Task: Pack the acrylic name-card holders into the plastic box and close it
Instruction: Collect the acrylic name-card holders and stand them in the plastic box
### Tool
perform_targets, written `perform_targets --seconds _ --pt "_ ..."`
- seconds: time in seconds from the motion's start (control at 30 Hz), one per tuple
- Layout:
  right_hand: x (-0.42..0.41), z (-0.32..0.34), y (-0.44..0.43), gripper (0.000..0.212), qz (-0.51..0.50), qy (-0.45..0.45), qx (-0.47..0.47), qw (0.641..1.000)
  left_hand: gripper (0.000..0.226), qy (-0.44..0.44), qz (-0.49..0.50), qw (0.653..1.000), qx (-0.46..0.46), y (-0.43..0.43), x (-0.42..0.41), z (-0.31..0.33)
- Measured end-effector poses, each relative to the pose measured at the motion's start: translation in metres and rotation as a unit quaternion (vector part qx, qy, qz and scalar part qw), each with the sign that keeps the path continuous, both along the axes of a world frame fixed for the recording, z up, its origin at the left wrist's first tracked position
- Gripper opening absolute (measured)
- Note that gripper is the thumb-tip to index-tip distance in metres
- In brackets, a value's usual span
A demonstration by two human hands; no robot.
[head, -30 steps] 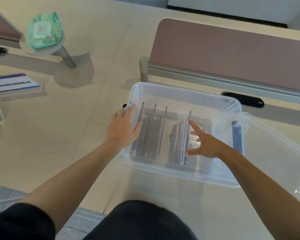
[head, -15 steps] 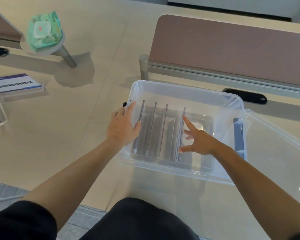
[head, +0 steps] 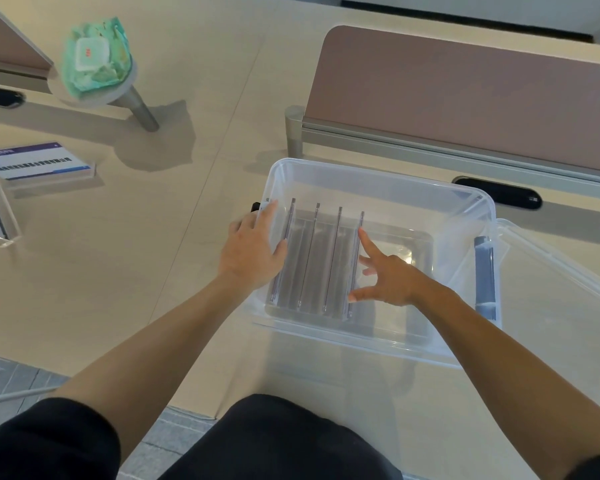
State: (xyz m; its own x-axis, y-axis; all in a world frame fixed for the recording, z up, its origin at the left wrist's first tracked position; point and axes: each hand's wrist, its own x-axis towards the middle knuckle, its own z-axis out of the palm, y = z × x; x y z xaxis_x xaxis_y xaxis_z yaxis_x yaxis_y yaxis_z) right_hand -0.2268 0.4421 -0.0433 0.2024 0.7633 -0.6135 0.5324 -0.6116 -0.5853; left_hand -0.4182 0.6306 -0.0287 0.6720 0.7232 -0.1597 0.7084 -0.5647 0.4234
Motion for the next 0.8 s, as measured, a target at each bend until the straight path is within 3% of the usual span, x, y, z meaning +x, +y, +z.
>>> perform_targets --seconds 0.8 --pt "0.005 -0.013 -0.004 0.125 -0.011 0.013 0.023 1.000 0.072 0.023 0.005 1.000 0.014 -0.003 0.002 0.006"
